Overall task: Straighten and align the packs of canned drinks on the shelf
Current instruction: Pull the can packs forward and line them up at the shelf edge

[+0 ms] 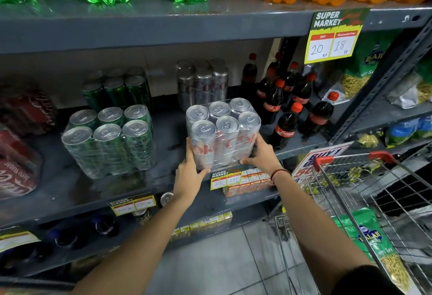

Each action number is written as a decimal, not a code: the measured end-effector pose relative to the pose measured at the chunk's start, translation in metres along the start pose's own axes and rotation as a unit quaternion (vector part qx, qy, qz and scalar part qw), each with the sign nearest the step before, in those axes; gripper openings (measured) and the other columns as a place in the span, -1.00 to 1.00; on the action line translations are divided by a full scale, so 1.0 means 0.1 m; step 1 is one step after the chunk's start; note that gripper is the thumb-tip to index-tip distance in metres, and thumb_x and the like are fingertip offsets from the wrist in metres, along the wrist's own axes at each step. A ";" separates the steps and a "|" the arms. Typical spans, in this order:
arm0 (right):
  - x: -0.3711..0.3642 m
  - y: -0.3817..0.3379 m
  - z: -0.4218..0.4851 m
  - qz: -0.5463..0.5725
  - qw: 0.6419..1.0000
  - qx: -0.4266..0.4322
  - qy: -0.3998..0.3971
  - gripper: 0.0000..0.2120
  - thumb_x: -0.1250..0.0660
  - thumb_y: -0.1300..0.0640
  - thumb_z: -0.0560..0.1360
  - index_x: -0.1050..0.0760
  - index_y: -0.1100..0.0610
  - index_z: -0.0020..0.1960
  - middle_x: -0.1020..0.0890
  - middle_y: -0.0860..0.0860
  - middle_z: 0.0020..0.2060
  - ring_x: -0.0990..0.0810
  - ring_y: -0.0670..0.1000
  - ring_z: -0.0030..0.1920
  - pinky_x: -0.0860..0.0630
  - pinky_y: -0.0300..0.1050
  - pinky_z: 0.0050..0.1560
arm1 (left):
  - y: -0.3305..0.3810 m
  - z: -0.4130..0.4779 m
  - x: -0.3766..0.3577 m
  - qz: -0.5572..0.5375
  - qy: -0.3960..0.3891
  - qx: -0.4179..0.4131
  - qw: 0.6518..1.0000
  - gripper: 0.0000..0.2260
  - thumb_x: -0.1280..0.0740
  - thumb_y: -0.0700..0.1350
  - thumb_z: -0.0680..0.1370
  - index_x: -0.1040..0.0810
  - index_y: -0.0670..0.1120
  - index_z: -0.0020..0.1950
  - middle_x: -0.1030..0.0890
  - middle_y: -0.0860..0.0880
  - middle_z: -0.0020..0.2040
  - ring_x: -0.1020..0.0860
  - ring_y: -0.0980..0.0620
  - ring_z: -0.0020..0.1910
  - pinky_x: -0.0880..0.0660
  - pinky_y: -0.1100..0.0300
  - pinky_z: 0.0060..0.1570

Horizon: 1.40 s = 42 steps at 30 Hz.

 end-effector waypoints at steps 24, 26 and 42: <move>-1.17 -0.29 -0.72 0.120 0.941 -0.070 0.310 -0.51 -0.45 0.32 0.37 -0.41 0.24 0.26 -0.57 0.21 0.12 -0.52 0.22 0.17 -0.43 0.14 0.26 | -0.46 -0.39 0.82 -0.145 0.076 0.005 0.986 -0.50 -0.44 -0.13 0.45 -0.40 -0.11 0.36 -0.52 -0.08 0.29 -0.48 0.04 0.25 -0.47 0.26 0.14; -1.43 -0.54 -0.91 0.126 0.939 -0.041 0.318 -0.61 -0.42 0.32 0.40 -0.45 0.30 0.20 -0.57 0.22 0.09 -0.53 0.23 0.14 -0.42 -0.03 0.23 | -0.66 -0.48 1.07 -0.145 0.148 0.032 0.978 -0.64 -0.44 -0.14 0.45 -0.51 -0.12 0.22 -0.60 -0.09 0.15 -0.56 0.06 0.09 -0.44 0.45 0.01; -2.11 -1.45 -0.13 -0.001 0.994 0.023 -0.106 -0.05 -0.55 0.19 0.31 -0.04 0.19 0.51 -0.44 0.13 0.37 -0.41 0.12 0.39 -0.34 -0.07 0.35 | -1.52 -0.01 1.85 -0.100 0.020 0.133 0.986 -0.04 -0.53 -0.18 0.34 0.03 -0.02 0.53 -0.36 -0.09 0.44 -0.36 -0.10 0.40 -0.32 -0.07 0.38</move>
Point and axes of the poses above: each hand's wrist, its own z-axis towards the middle knuckle, its own x-axis out of the back of the hand, y = z × x, the point moved 1 cm from there along z, towards the middle knuckle
